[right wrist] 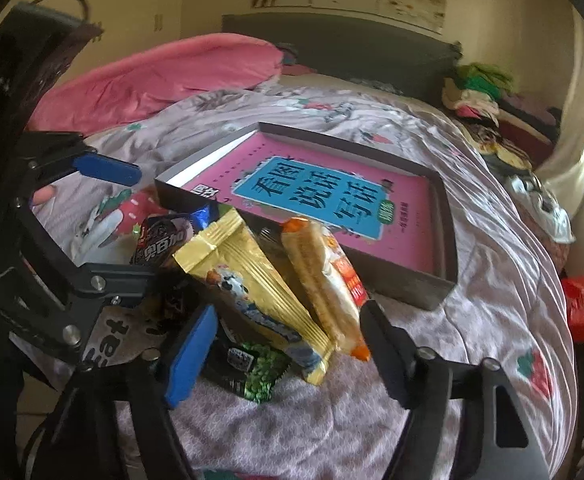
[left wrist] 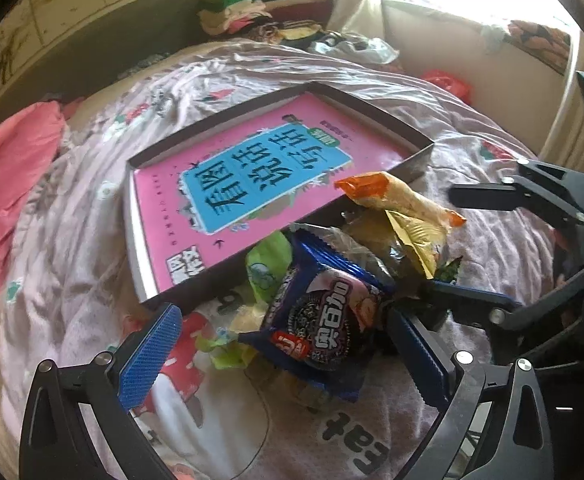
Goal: Organize snacks
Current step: 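Grasp the blue cookie pack with the left gripper while the right gripper grasps the yellow wafer bar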
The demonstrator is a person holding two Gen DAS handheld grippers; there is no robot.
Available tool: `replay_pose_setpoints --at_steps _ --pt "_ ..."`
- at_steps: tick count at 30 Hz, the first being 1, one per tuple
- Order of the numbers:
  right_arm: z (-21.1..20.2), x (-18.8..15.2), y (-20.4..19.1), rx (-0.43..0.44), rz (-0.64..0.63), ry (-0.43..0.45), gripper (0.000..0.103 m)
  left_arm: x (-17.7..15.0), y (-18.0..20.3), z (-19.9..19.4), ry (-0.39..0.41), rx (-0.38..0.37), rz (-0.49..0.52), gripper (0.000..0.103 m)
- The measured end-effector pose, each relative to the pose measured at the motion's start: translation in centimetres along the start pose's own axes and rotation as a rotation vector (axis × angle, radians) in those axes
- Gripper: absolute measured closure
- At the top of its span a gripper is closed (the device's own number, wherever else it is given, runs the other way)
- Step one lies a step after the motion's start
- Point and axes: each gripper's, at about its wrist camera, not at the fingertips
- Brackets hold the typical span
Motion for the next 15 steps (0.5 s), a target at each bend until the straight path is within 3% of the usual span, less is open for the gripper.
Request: replay_pose_setpoints --at_steps 9,11,13,15 --pt "1.2 1.0 -0.1 0.043 -0.051 0.026 0.048 0.1 -0.7 1.6 -0.037 -0.055 -0.033 0.006" --pt "1.0 0.9 0.0 0.050 -0.049 0.035 0.053 0.0 -1.0 1.8 -0.040 -0.086 -0.059 0.011" --pt "1.0 1.0 0.1 0.069 -0.043 0.041 0.058 -0.1 -1.2 2.0 -0.042 -0.122 -0.086 0.026" --pt "1.2 1.1 0.1 0.089 -0.034 0.034 0.066 -0.1 -1.3 2.3 -0.054 -0.138 -0.107 0.031"
Point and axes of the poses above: each gripper's, at about its wrist camera, not at the fingertips, and z roughly the way its jaws point, y to its right, x to its top, and after that the axes turned 2 degrees about x, right-handed
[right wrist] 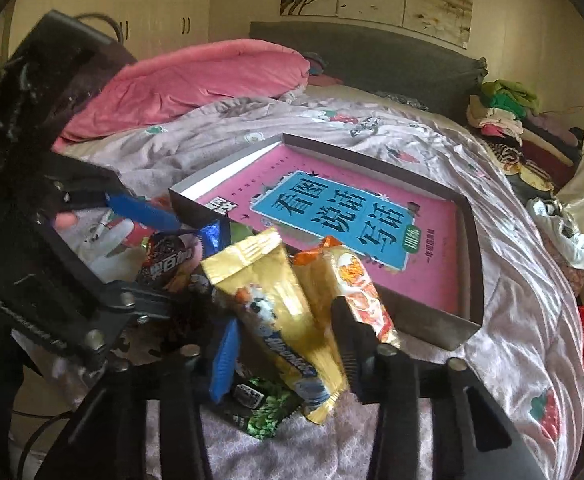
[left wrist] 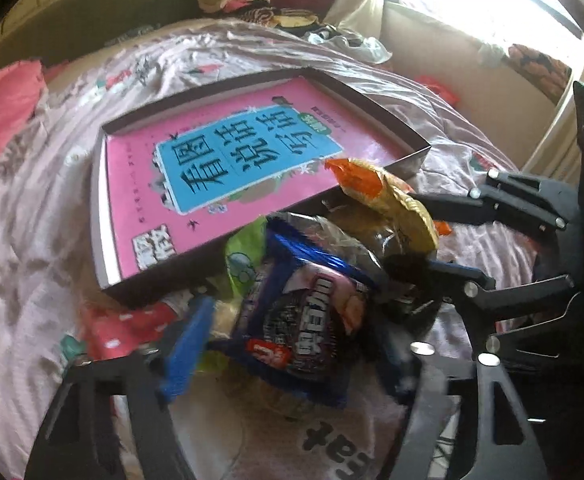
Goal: Organize snacks
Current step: 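Grasp the blue cookie pack with the left gripper while the right gripper grasps the yellow wafer bar, then carry the cookie pack into the tray and open the left gripper while the right gripper places the wafer bar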
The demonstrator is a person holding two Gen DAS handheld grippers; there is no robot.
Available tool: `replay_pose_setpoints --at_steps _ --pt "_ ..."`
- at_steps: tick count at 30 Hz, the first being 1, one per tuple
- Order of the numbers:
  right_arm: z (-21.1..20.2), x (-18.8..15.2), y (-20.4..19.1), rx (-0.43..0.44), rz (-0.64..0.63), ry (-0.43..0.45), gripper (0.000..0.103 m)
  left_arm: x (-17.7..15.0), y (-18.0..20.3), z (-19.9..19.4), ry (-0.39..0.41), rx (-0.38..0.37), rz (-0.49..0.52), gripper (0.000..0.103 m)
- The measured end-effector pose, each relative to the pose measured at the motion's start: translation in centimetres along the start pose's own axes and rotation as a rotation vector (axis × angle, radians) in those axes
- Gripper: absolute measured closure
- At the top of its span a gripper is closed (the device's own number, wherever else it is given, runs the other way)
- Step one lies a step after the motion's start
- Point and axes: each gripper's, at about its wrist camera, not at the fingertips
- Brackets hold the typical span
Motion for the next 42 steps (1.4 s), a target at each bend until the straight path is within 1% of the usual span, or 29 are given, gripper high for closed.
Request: replay_pose_setpoints --at_steps 2,5,6,7,10,12,17,21,26,31,35,36,40,42 --pt "0.1 0.0 0.0 0.005 0.004 0.002 0.068 0.0 0.0 0.1 0.001 0.005 -0.011 0.032" --pt "-0.3 0.1 0.5 0.044 0.042 0.017 0.076 0.0 -0.3 -0.2 0.014 -0.011 -0.048 0.039" --pt "-0.4 0.1 0.7 0.048 0.054 0.025 0.078 0.0 -0.5 -0.4 0.021 -0.021 -0.068 0.045" --pt "-0.6 0.1 0.9 0.052 0.065 0.031 0.078 0.0 -0.8 -0.6 0.025 -0.027 -0.085 0.047" --pt "-1.3 0.1 1.7 0.087 0.115 0.057 0.081 -0.1 -1.6 -1.1 0.036 -0.045 -0.139 0.047" --pt "-1.7 0.2 2.1 0.096 0.138 0.076 0.084 -0.2 -2.1 -1.4 0.044 -0.043 -0.168 0.047" --pt "-2.9 0.4 3.2 0.142 0.208 0.126 0.084 -0.2 -3.3 -2.5 0.079 -0.057 -0.234 0.047" --pt "-3.6 0.5 4.5 0.160 0.266 0.163 0.084 0.1 -3.7 -3.4 0.109 -0.019 -0.242 0.047" --pt "-4.9 0.9 5.8 0.165 0.326 0.216 0.085 0.7 -4.6 -4.0 0.127 0.002 -0.274 0.047" --pt "-5.9 1.5 6.7 0.146 0.342 0.253 0.085 1.2 -5.2 -4.3 0.140 0.011 -0.294 0.047" --pt "-6.2 2.1 7.2 0.140 0.363 0.277 0.085 1.6 -5.5 -4.2 0.142 0.028 -0.308 0.047" --pt "-6.3 2.2 7.5 0.150 0.371 0.286 0.085 1.7 -5.6 -4.2 0.142 0.031 -0.313 0.047" --pt "-6.4 2.4 8.3 0.161 0.403 0.302 0.085 2.2 -5.8 -3.8 0.134 0.037 -0.322 0.047" --pt "-6.4 2.5 8.6 0.153 0.413 0.305 0.085 2.3 -5.9 -3.5 0.132 0.033 -0.328 0.047"
Point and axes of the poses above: each gripper's, at about its wrist camera, not at the fingertips, and z roughly the way its jaws point, y to its right, x to its top, and after that the axes turned 2 degrees about x, right-handed
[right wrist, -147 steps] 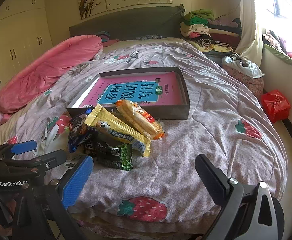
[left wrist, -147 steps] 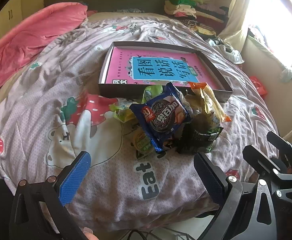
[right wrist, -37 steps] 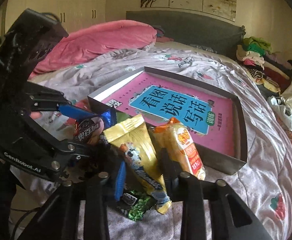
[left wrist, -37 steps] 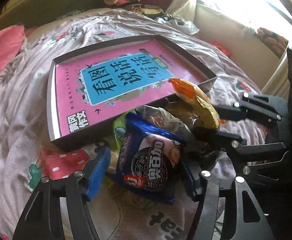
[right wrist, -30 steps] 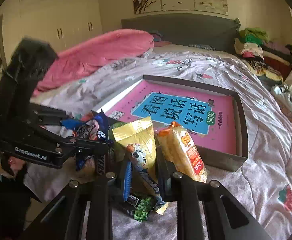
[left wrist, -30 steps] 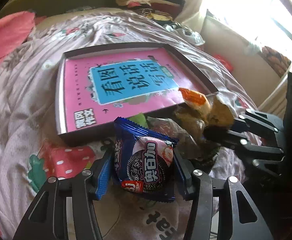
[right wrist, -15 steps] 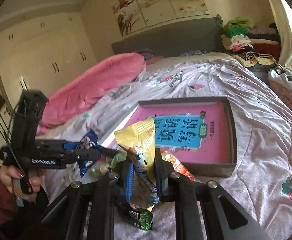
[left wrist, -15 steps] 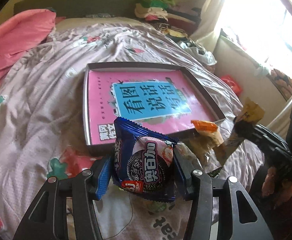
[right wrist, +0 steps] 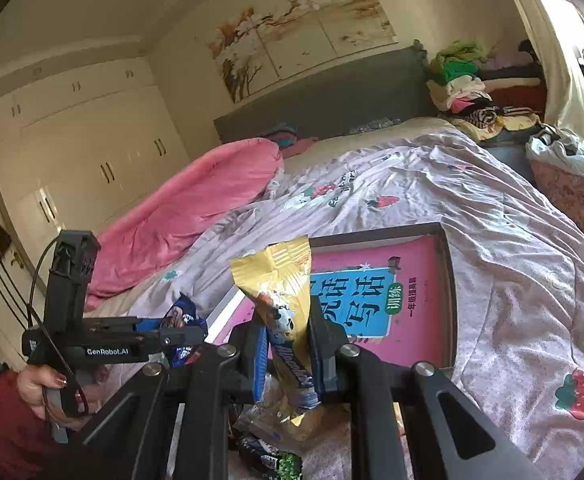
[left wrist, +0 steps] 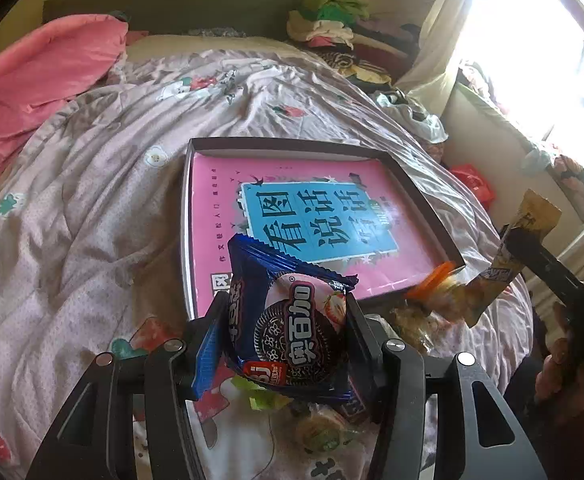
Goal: Organize snacks
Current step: 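Carry the cookie pack into the tray and open the left gripper while the right gripper places the wafer bar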
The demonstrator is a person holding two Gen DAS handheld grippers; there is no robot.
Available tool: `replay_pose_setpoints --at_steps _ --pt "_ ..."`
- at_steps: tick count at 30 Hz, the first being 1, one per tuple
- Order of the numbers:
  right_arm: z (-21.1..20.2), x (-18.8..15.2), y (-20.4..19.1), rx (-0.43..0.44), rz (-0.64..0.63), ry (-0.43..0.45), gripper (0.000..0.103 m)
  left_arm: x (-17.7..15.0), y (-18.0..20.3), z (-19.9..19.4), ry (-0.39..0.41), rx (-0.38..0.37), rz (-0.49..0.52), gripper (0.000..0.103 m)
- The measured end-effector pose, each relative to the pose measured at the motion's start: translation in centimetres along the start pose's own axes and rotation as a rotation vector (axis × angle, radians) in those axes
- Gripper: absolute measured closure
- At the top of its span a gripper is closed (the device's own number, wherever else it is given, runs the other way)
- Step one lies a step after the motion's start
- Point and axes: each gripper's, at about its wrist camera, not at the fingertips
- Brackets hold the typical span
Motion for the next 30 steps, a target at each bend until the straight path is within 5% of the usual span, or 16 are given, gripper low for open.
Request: replay_pose_setpoints --at_steps 19,30 --pt "0.1 1.9 3.5 -0.122 0.074 0.079 0.085 2.1 0.4 2.6 -0.007 0.033 -0.020 0.047" --pt "3.1 1.6 5.8 -0.258 0.050 0.008 0.085 3.3 0.6 4.4 0.001 0.066 -0.016 0.047"
Point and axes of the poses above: each gripper's, at about its wrist camera, not at the fingertips, and z roughly the way its jaws point, y to its right, x to its top, and after that the axes turned 2 degrees about x, right-handed
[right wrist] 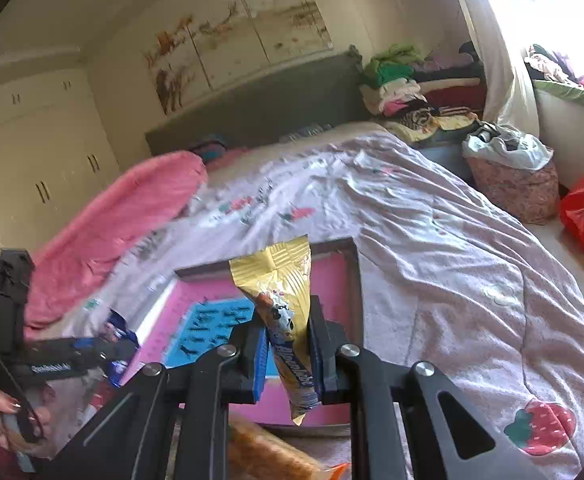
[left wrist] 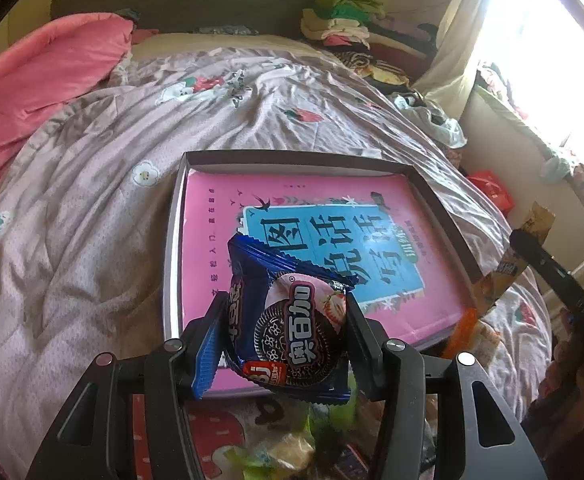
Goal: Organize snacks
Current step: 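Carry the cookie pack into the tray and open the left gripper while the right gripper places the wafer bar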
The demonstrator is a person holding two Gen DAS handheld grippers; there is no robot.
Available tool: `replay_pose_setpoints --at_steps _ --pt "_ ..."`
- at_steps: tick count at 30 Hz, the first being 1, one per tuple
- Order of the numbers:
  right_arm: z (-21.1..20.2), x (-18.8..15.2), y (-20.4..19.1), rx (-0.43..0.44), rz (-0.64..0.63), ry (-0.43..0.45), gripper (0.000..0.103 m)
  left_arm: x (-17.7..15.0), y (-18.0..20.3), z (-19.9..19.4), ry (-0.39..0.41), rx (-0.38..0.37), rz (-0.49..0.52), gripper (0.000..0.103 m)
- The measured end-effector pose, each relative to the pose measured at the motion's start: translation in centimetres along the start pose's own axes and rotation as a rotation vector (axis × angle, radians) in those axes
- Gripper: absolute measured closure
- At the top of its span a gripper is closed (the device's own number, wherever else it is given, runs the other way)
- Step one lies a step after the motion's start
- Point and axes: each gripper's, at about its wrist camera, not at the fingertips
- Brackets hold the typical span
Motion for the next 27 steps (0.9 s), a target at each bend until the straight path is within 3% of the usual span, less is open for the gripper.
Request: replay_pose_setpoints --at_steps 11,27 --pt "2.1 -1.2 0.1 -0.079 -0.052 -0.069 0.085 -0.2 0.1 1.9 -0.008 0.029 -0.004 0.047" --pt "4.1 -2.2 0.2 -0.051 -0.056 -0.116 0.082 -0.3 0.5 4.2 -0.029 0.080 -0.012 0.047"
Point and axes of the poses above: each gripper's, at about its wrist camera, not at the fingertips, and z roughly the way its jaws point, y to its right, x to its top, and after that the axes turned 2 degrees about x, right-handed
